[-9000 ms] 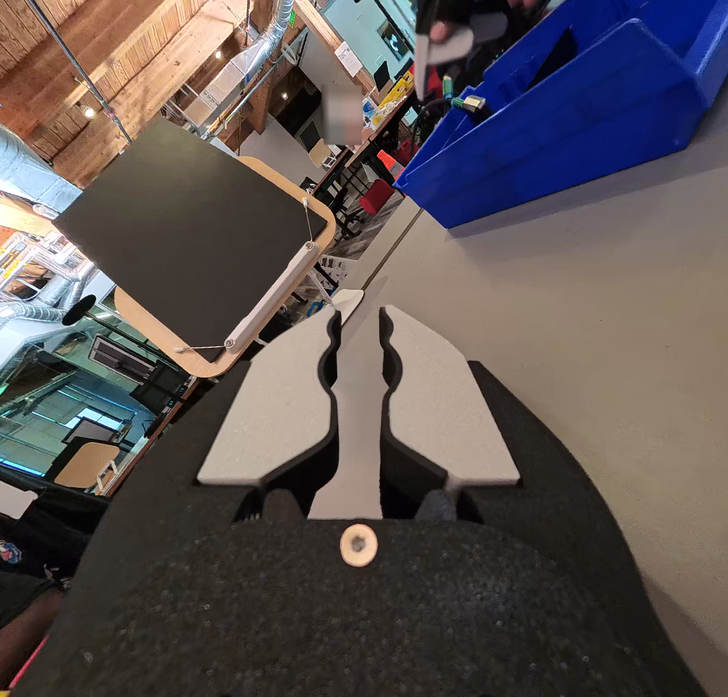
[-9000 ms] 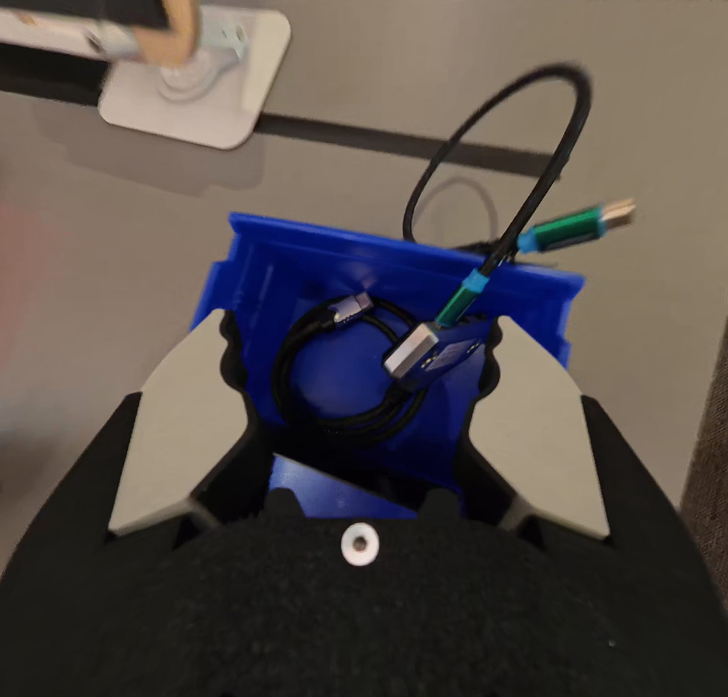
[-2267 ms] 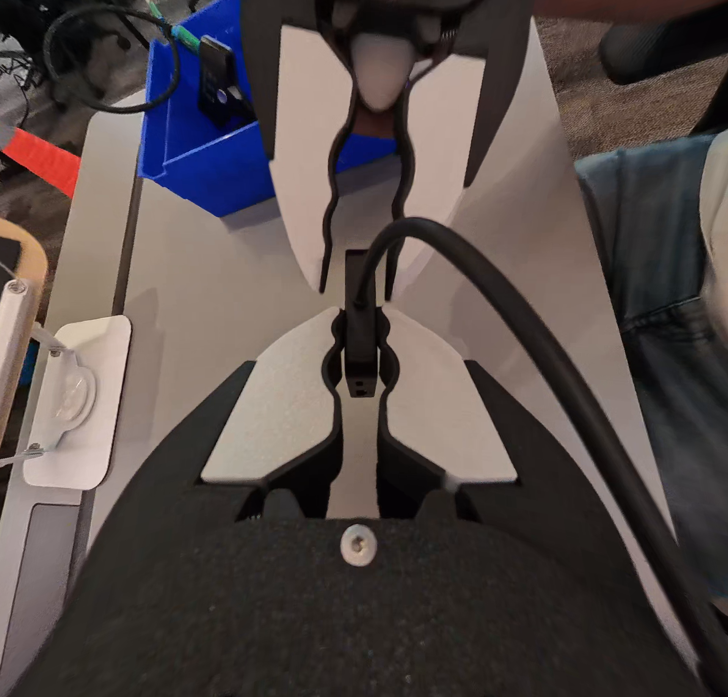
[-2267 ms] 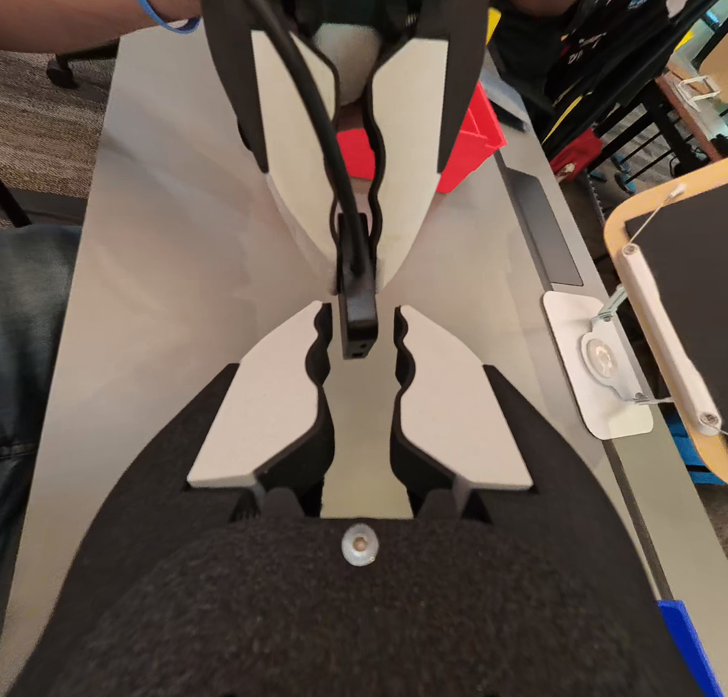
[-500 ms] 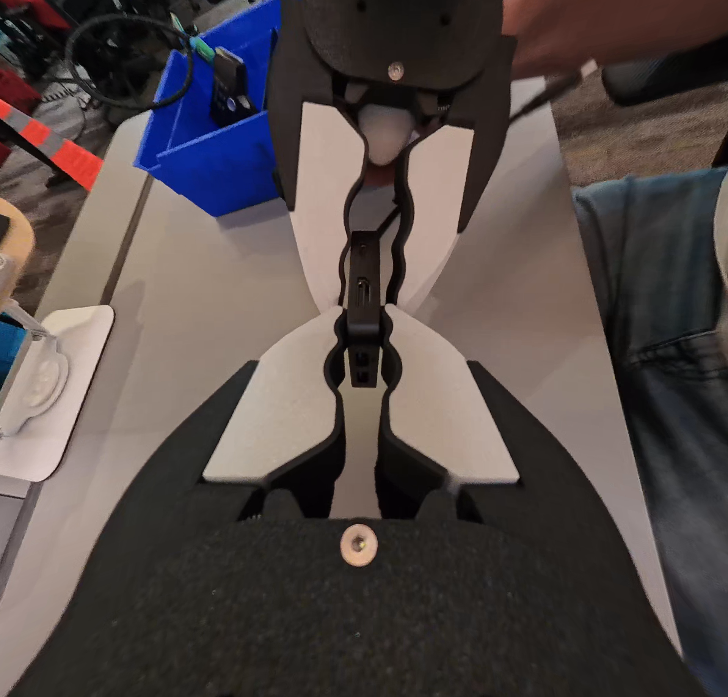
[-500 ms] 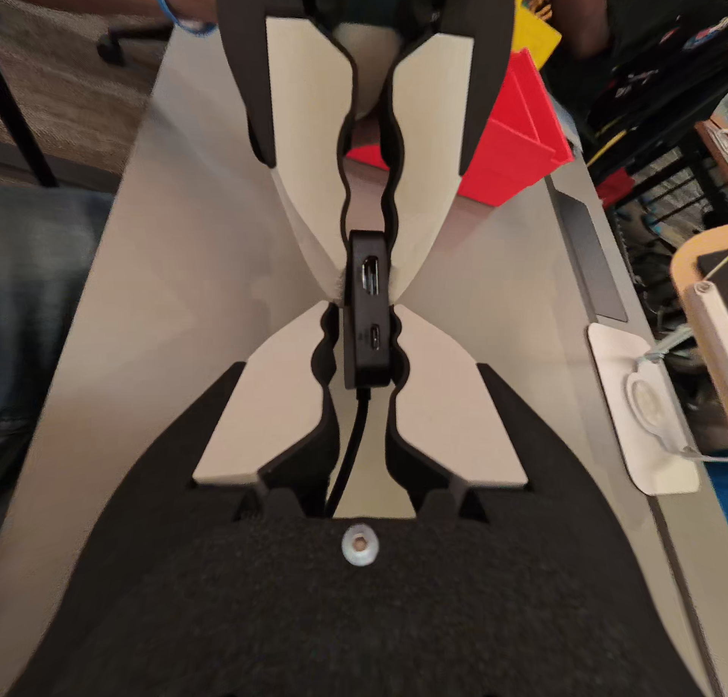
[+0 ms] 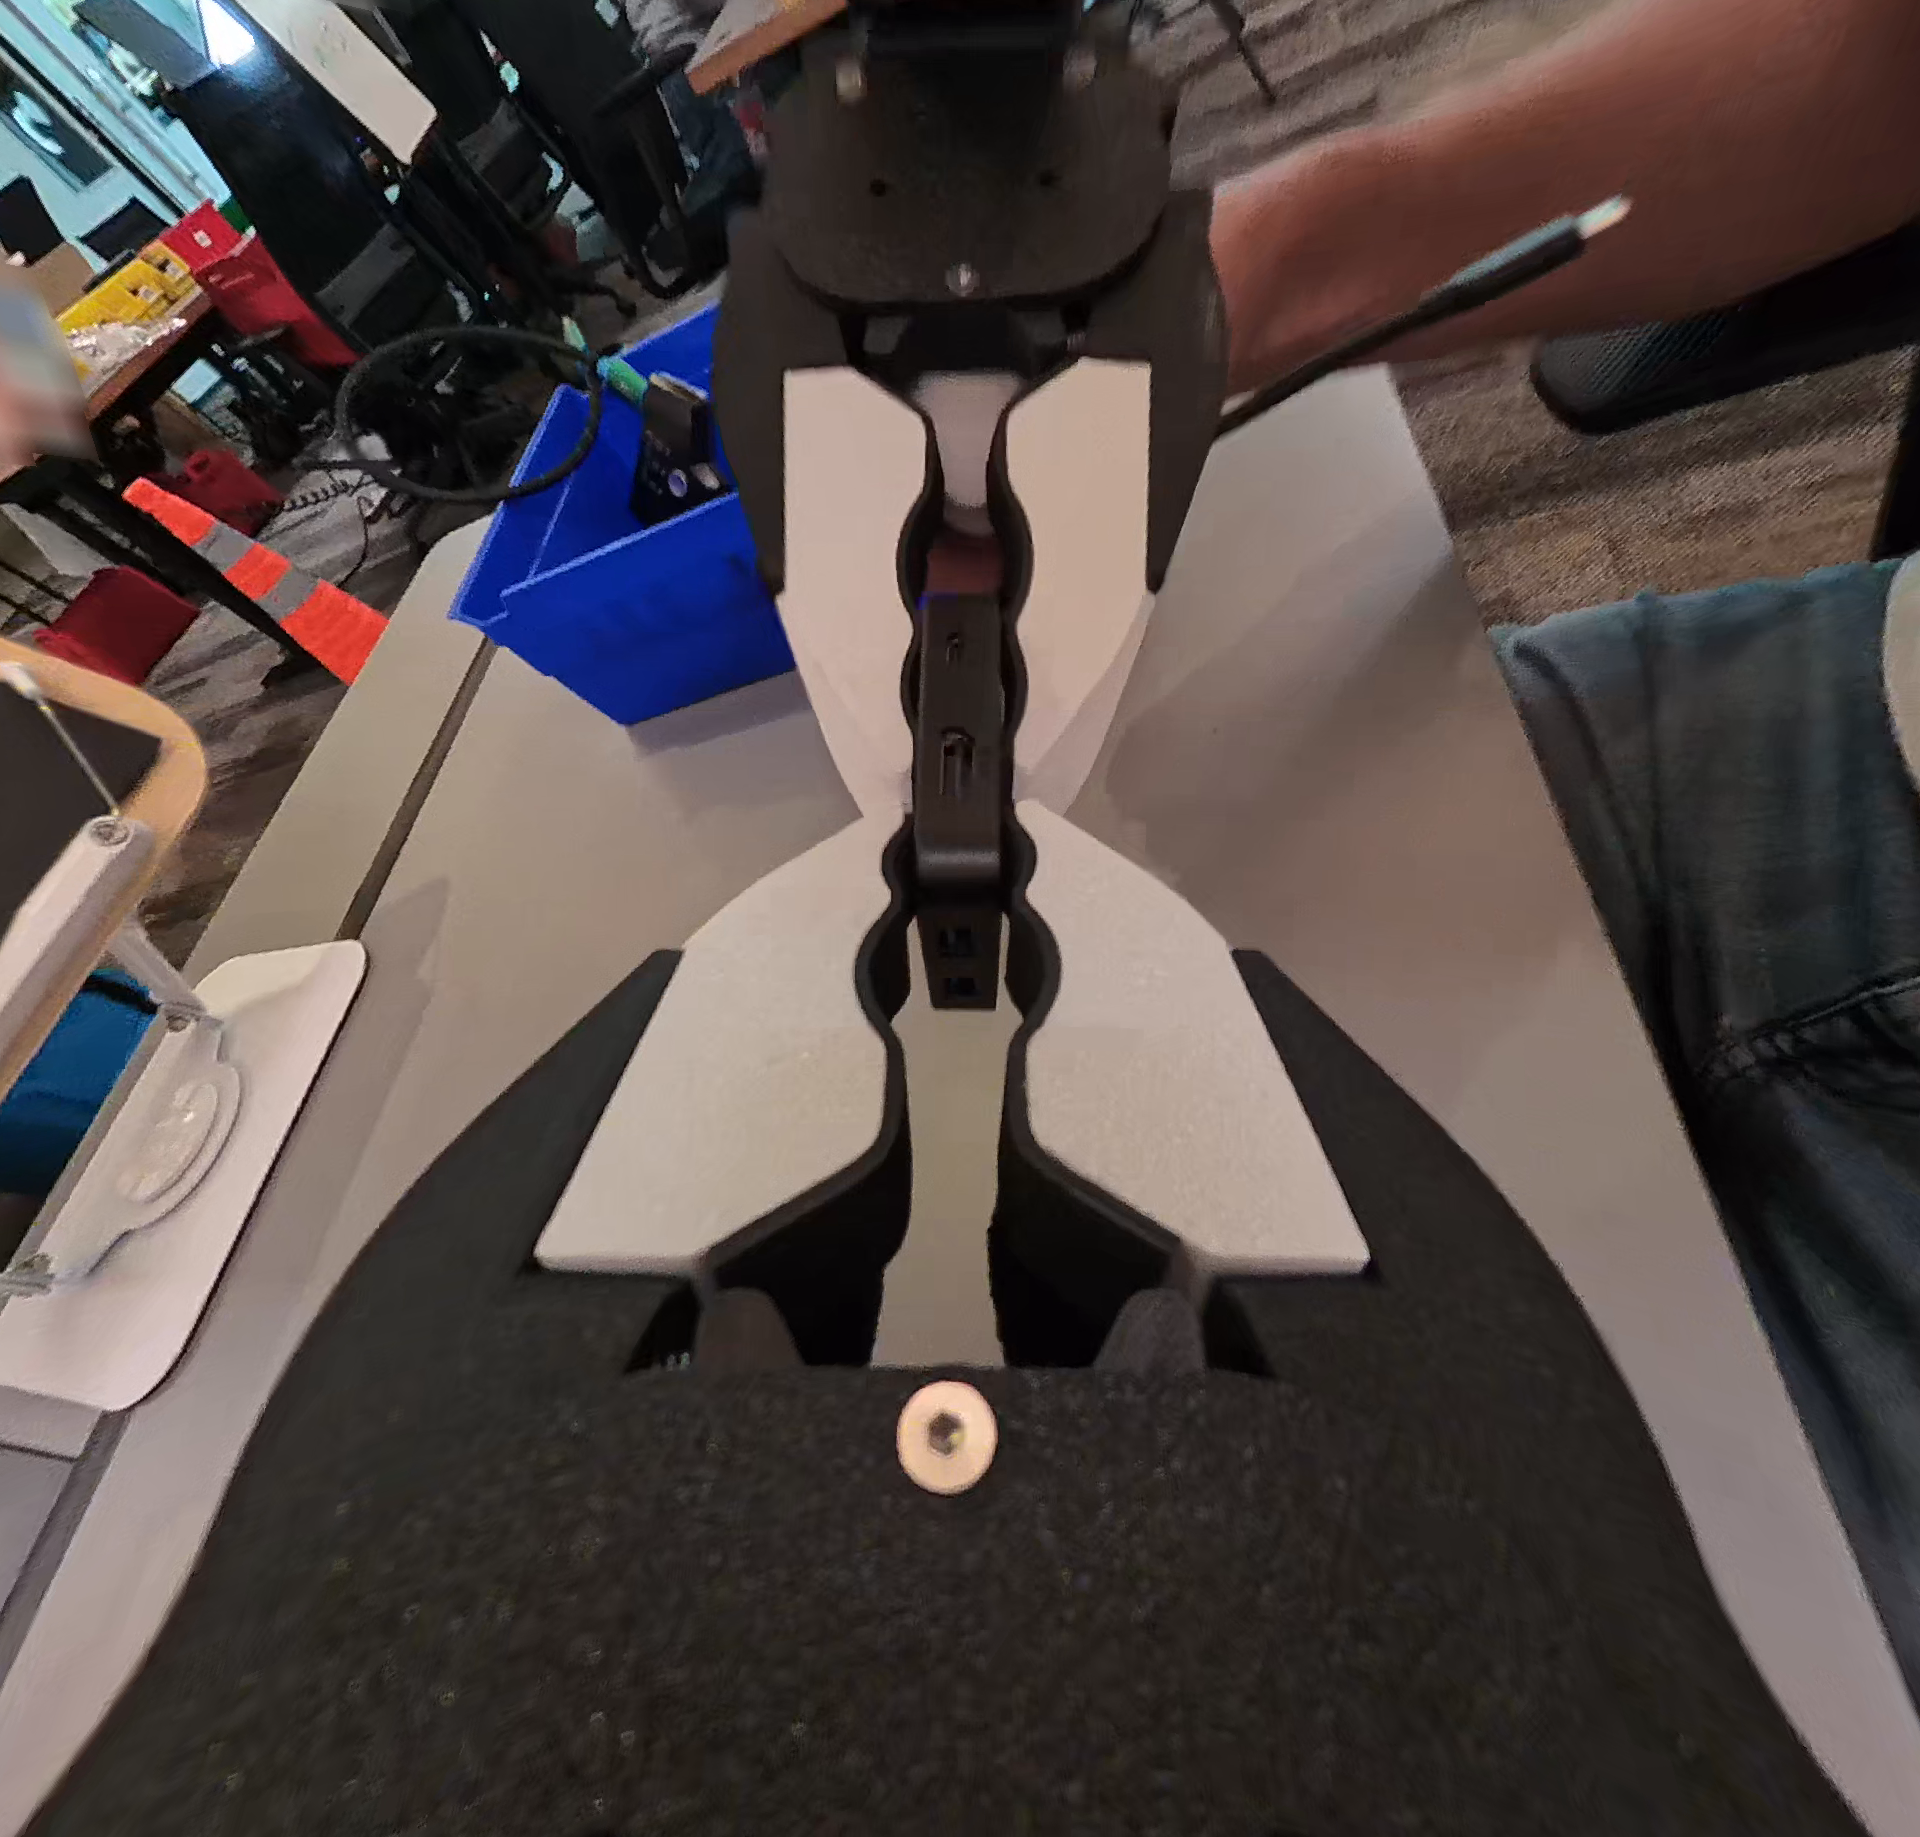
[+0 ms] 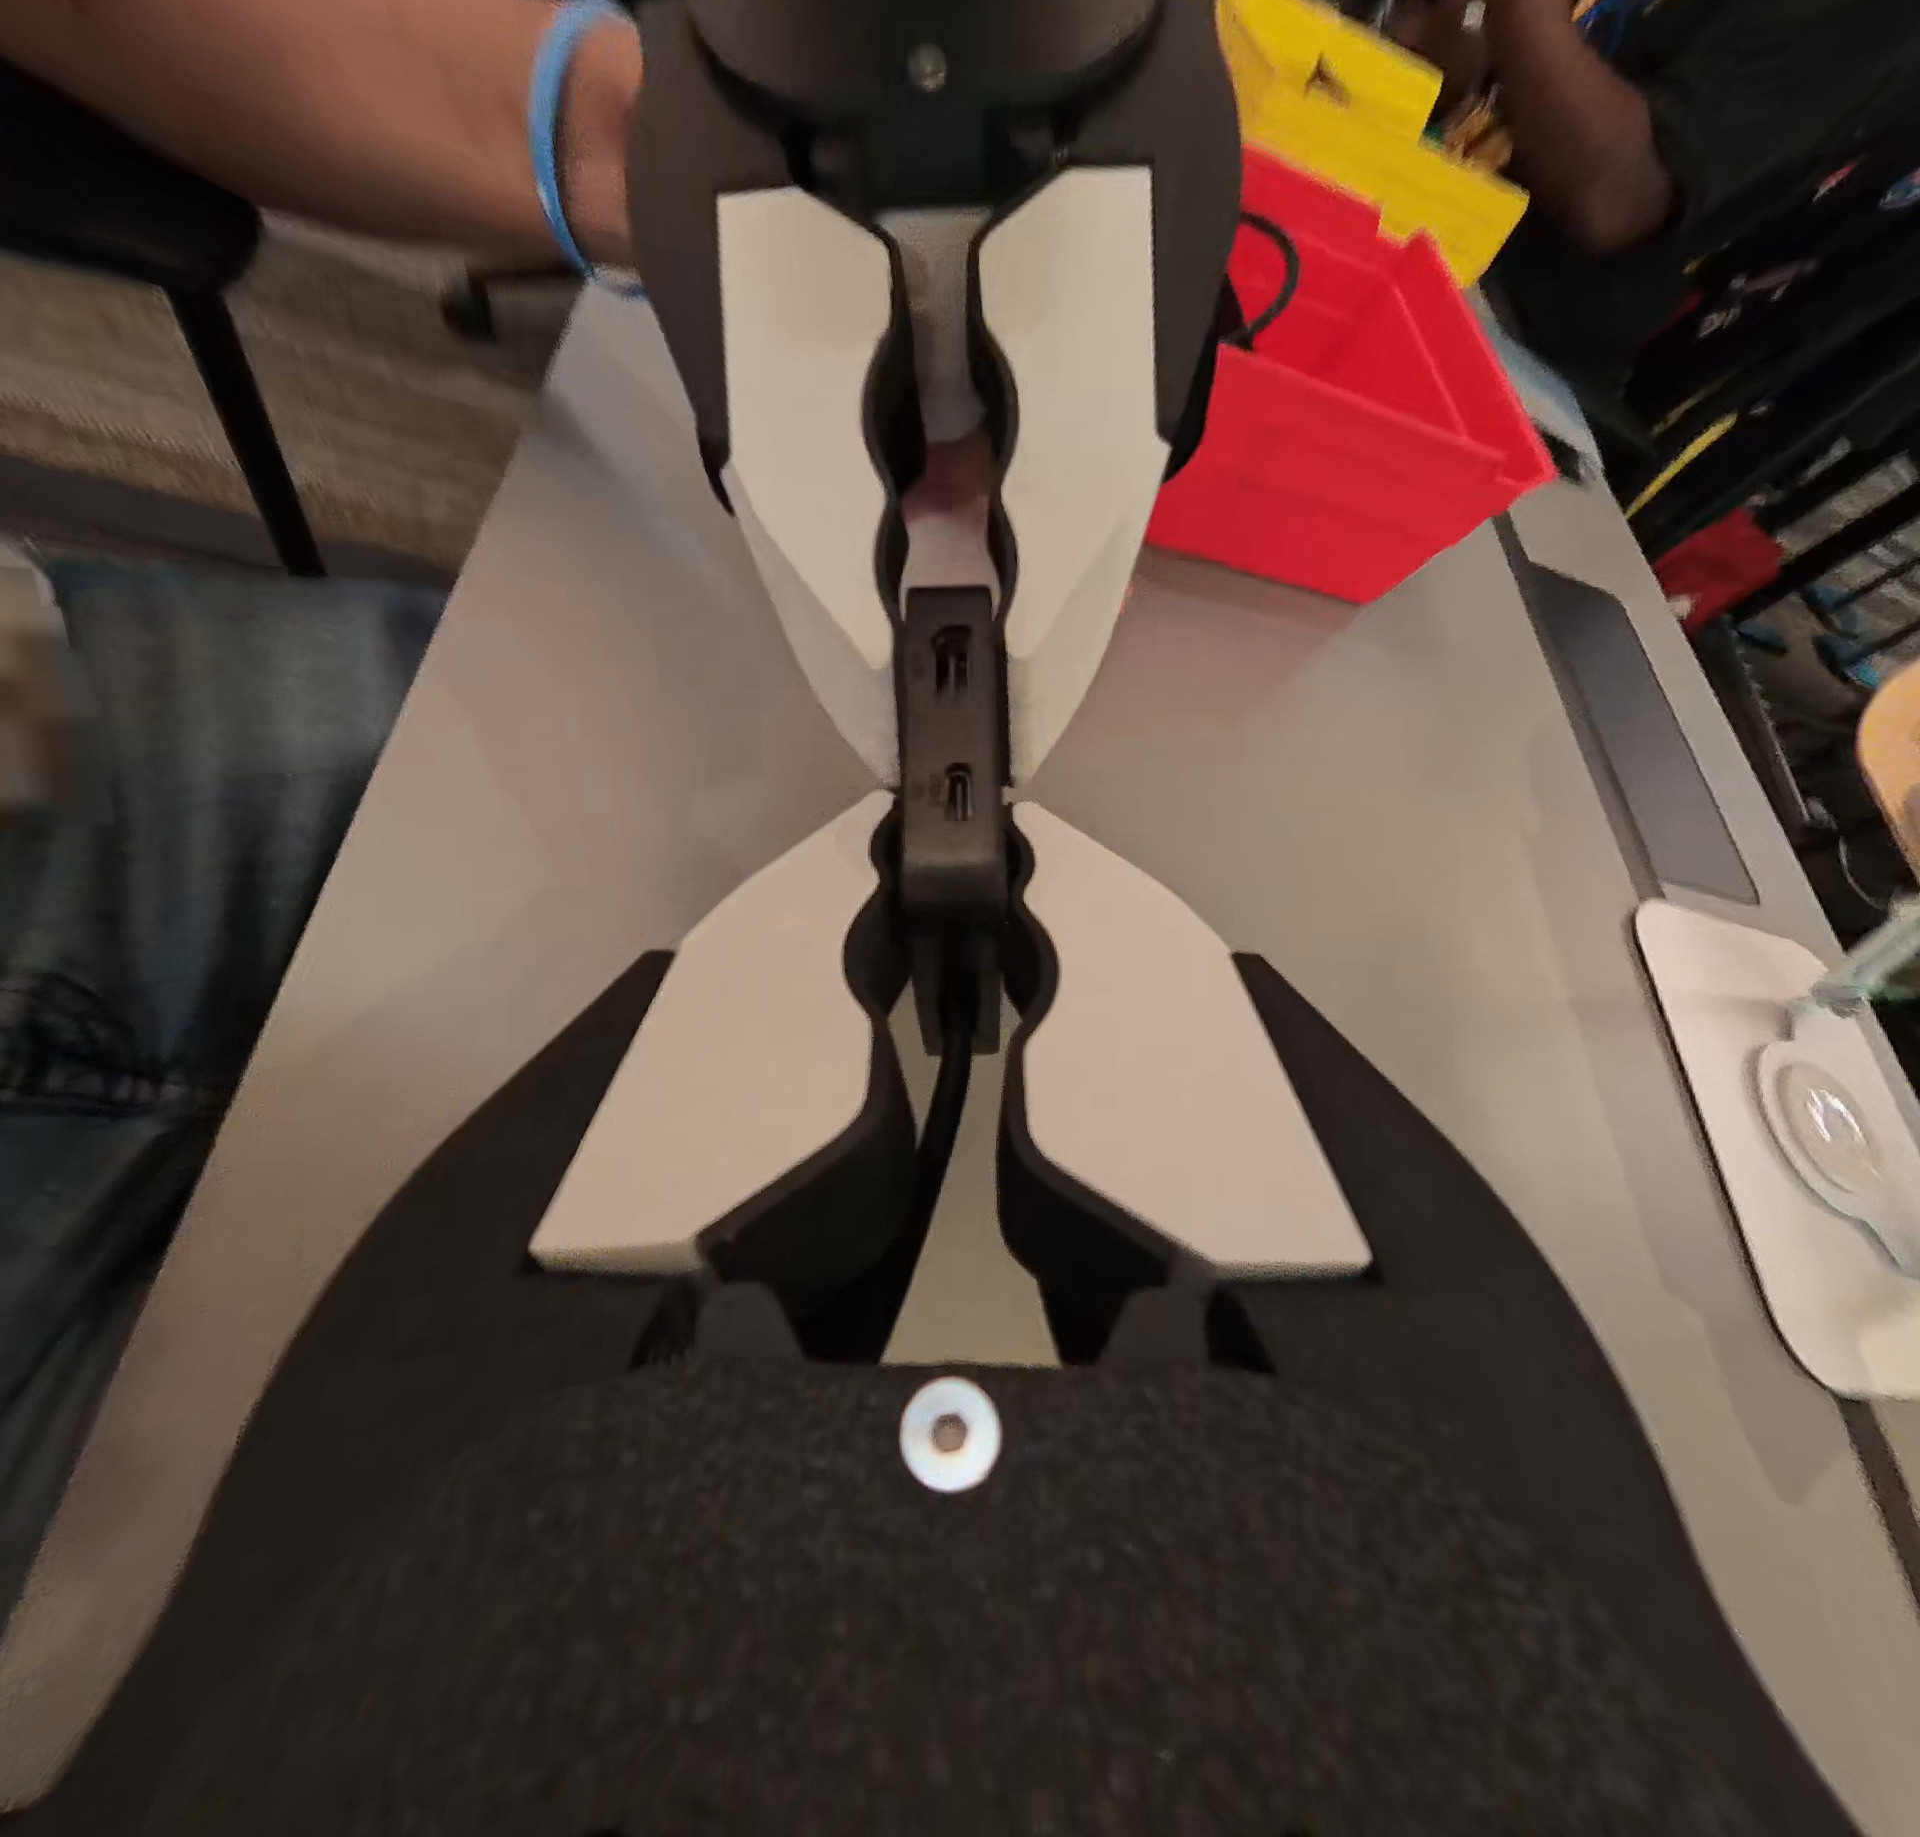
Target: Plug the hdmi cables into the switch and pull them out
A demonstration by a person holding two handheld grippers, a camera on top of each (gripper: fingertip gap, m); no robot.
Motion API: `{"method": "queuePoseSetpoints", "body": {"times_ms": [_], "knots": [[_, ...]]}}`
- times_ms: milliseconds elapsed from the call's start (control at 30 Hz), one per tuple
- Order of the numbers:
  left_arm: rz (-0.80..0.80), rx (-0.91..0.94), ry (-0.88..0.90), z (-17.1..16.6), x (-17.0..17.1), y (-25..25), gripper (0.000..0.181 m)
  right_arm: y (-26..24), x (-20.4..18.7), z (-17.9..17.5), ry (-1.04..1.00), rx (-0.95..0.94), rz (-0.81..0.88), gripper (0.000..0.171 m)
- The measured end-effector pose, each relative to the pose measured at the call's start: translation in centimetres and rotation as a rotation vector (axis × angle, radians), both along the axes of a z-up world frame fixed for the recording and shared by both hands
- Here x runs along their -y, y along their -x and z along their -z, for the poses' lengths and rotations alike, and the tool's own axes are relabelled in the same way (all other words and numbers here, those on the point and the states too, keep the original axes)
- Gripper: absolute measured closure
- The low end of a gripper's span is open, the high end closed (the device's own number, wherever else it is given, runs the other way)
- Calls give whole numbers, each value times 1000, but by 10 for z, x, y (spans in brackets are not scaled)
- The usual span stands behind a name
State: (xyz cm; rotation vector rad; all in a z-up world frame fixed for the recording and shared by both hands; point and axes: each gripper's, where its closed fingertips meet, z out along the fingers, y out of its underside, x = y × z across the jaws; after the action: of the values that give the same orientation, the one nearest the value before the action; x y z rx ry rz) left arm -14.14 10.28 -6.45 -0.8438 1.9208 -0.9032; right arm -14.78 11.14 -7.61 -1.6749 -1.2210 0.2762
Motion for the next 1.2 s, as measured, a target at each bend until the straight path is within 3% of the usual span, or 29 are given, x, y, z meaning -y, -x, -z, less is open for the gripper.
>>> {"method": "queuePoseSetpoints", "body": {"times_ms": [333, 400, 567, 700, 900, 1100, 1200], "knots": [[-105, -35, -20, 18, -17, 0, 169, -26, -2, 8, 18, 274, 110, 157], [-131, -64, 63, 20, -22, 7, 168, -34, -2, 2, -10, 313, 142, 157], [-280, -113, 428, 31, -24, 32, 131, -50, 0, -19, -88, 394, 212, 157], [-455, -123, 563, 51, -19, 65, 129, -55, -1, -26, -131, 427, 247, 156], [-658, 52, 781, 57, 3, 113, 126, -58, -4, -22, -145, 471, 268, 157], [-801, 190, 657, 39, -19, 152, 124, -57, -6, -29, -179, 493, 280, 157], [-856, 227, 714, 40, -34, 167, 123, -54, -6, -33, -186, 491, 278, 157]]}}
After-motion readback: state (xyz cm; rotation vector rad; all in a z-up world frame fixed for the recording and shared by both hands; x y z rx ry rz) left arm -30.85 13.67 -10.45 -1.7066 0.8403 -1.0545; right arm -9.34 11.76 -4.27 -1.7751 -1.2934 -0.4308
